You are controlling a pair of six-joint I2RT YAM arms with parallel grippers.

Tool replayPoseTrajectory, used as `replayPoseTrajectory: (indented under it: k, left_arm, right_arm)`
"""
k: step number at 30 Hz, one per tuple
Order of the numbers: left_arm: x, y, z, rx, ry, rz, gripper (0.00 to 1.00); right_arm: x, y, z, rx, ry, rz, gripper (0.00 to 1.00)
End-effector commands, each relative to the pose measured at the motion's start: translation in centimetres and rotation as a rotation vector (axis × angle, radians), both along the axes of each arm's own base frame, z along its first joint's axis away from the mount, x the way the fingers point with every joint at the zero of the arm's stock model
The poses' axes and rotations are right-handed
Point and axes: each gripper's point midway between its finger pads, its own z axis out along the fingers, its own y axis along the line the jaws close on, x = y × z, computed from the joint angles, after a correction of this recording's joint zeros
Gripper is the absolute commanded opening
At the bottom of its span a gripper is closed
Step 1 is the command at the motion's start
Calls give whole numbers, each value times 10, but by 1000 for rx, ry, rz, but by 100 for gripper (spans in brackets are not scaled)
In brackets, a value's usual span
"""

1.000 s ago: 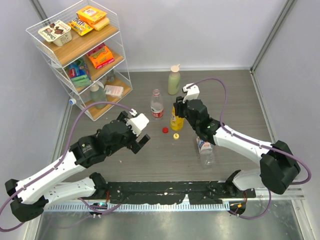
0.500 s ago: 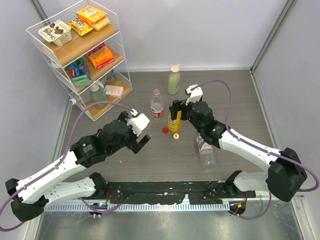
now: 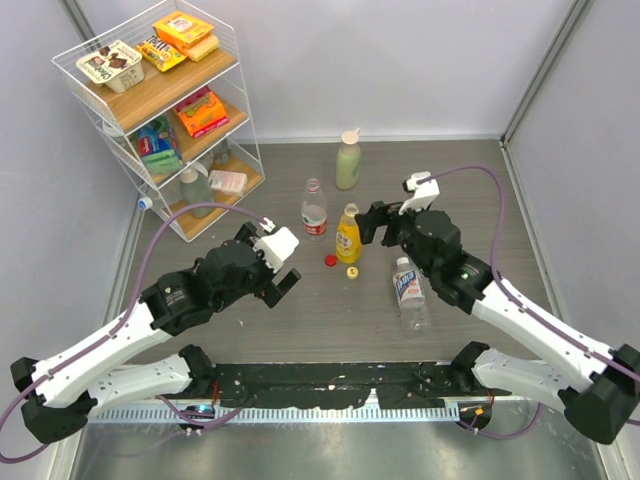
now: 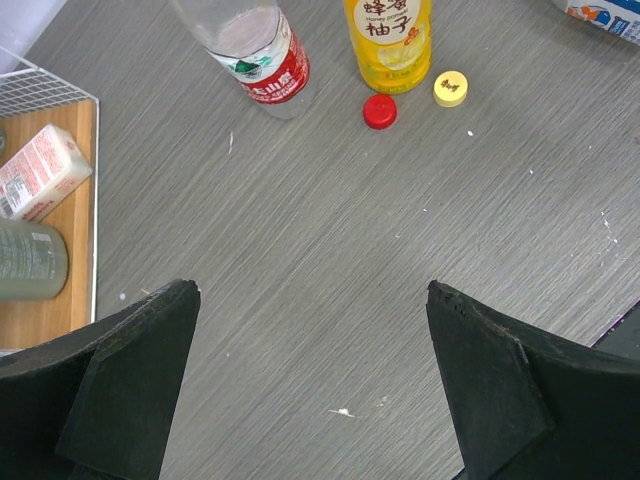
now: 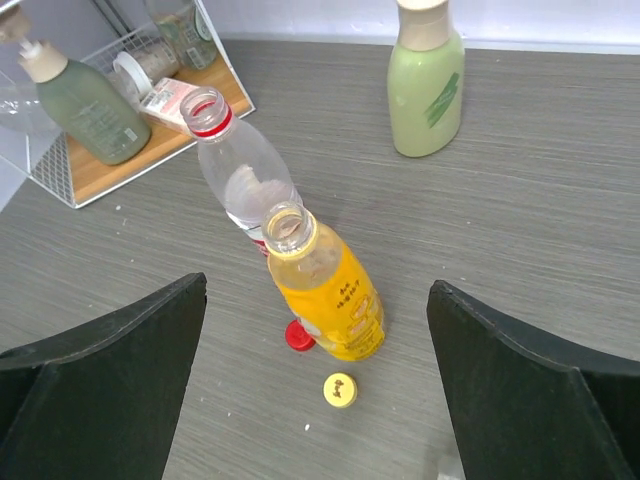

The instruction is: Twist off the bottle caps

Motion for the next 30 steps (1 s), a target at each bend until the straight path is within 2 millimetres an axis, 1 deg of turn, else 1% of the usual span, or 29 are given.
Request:
replayPoseTrajectory:
  k: [1, 2, 7, 8, 9, 11, 13, 14, 15, 16, 17, 18, 20, 23, 24, 25, 26, 27, 28, 30]
  left_arm:
    - [1, -3, 18, -67, -38, 6, 100]
    - [2, -3, 16, -63, -34, 8, 100]
    - [3, -3, 15, -56, -30, 17, 100]
    - [3, -3, 13, -52, -26, 18, 100]
    - [3, -3, 13, -52, -26, 18, 100]
    - [4, -4, 12, -45, -25, 17, 100]
    - [4, -4, 11, -41, -20, 19, 100]
    - [5, -5, 12, -41, -21, 20, 100]
    - [5, -5, 12, -39, -21, 17, 100]
    - [5, -5, 10, -35, -17, 18, 100]
    - [5, -6, 10, -32, -15, 18, 100]
    - [6, -6, 9, -29, -14, 19, 100]
    - [6, -6, 7, -23, -10, 21, 100]
    - [6, -6, 7, -20, -7, 22, 100]
    - [6, -6, 7, -21, -7, 22, 100]
    - [6, -6, 8, -24, -8, 23, 100]
    - [6, -6, 9, -25, -11, 22, 100]
    - [6, -6, 7, -24, -8, 21, 100]
    - [6, -6, 8, -24, -9, 20, 100]
    - [6, -6, 7, -21, -6, 21, 100]
  right_arm:
    - [-18, -23, 10, 27, 12, -48, 97]
    - [-21, -27, 3, 12, 33, -61, 100]
    - [-29, -48, -24, -33, 114, -142, 100]
    - [-30, -58, -32, -52, 143, -195, 100]
    - [-29, -62, -35, -62, 157, -221, 100]
    - [-32, -78, -51, -117, 225, -308, 100]
    - [-31, -79, -60, -132, 271, -341, 100]
    - [-33, -80, -74, -167, 318, -351, 100]
    - [-35, -83, -79, -197, 347, -362, 100]
    - [-35, -82, -92, -226, 385, -373, 100]
    - [-36, -82, -98, -239, 413, -374, 100]
    - [-36, -82, -110, -271, 450, -381, 100]
    - [-37, -82, -127, -318, 507, -386, 100]
    - [-40, -83, -152, -348, 611, -371, 100]
    - [-38, -90, -160, -348, 643, -387, 100]
    - [-39, -87, -164, -324, 676, -358, 100]
    - [-37, -95, -171, -319, 701, -371, 98]
    - [-36, -94, -174, -296, 719, -347, 97]
    - [-38, -93, -179, -291, 741, -332, 93]
    - [-41, -93, -188, -308, 768, -313, 89]
